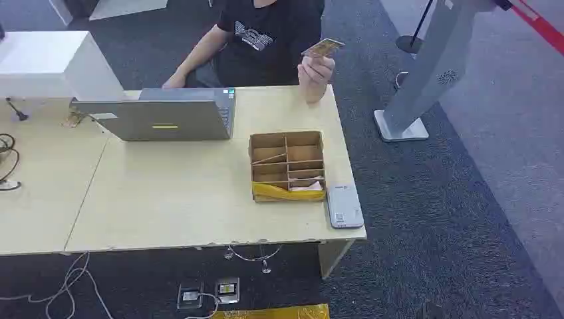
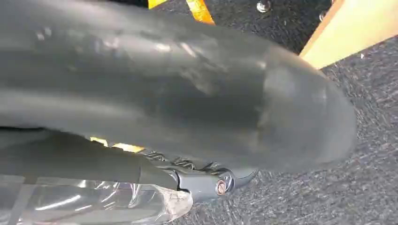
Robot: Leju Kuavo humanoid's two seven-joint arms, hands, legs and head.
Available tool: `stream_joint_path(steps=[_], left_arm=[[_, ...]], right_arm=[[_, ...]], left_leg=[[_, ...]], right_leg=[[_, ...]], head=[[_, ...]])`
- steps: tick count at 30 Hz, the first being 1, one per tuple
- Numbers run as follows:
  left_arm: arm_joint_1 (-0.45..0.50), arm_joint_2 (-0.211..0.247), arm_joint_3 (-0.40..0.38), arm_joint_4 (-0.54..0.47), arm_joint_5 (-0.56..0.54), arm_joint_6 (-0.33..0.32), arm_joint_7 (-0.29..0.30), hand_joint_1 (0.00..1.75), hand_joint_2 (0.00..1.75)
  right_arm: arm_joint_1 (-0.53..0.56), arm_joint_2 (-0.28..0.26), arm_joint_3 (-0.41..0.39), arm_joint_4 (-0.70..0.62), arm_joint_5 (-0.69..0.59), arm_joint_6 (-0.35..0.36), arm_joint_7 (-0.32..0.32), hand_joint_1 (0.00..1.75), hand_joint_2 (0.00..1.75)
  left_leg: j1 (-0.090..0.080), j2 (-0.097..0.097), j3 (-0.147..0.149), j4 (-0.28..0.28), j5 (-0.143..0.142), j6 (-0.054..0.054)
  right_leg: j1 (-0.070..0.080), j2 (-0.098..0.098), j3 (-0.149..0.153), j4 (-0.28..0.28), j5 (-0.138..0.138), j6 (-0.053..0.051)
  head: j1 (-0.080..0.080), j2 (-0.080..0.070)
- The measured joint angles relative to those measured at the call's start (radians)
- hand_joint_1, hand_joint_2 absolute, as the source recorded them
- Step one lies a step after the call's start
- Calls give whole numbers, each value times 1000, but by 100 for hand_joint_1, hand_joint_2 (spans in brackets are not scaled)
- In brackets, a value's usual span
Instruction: Pass the card to the sensor for recognition and then transmit it.
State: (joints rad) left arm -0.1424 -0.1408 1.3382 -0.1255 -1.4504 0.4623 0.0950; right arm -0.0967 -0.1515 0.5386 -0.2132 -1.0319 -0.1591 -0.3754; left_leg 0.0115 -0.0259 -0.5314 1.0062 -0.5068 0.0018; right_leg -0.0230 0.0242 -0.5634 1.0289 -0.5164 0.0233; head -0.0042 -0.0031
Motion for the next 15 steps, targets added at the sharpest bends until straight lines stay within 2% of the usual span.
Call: stream_joint_path(steps=[3, 9, 13, 15], left_arm=[[0, 8, 0, 0, -16, -14, -24, 0, 0], [0, 35, -1, 0, -55, -66, -53, 0, 0], [0, 53, -1, 0, -68, -95, -64, 0, 0], [0, 60, -1, -1, -74, -111, -70, 0, 0]], right_arm=[[3, -10, 0, 0, -29, -3, -21, 0, 0], [-6, -59, -16, 0, -95, 9, -117, 0, 0], [-42, -123, -49, -10, -159, 58, -185, 0, 0], [-62, -175, -81, -37, -207, 103, -184, 0, 0]], left_leg=[[0, 0, 0, 0, 0, 0], [0, 0, 0, 0, 0, 0], [-1, 0, 0, 0, 0, 0], [-2, 0, 0, 0, 1, 1]], right_leg=[[0, 0, 0, 0, 0, 0], [0, 0, 1, 0, 0, 0], [-1, 0, 1, 0, 1, 1], [-2, 0, 1, 0, 1, 1]], head=[[0, 0], [0, 0], [0, 0], [0, 0]])
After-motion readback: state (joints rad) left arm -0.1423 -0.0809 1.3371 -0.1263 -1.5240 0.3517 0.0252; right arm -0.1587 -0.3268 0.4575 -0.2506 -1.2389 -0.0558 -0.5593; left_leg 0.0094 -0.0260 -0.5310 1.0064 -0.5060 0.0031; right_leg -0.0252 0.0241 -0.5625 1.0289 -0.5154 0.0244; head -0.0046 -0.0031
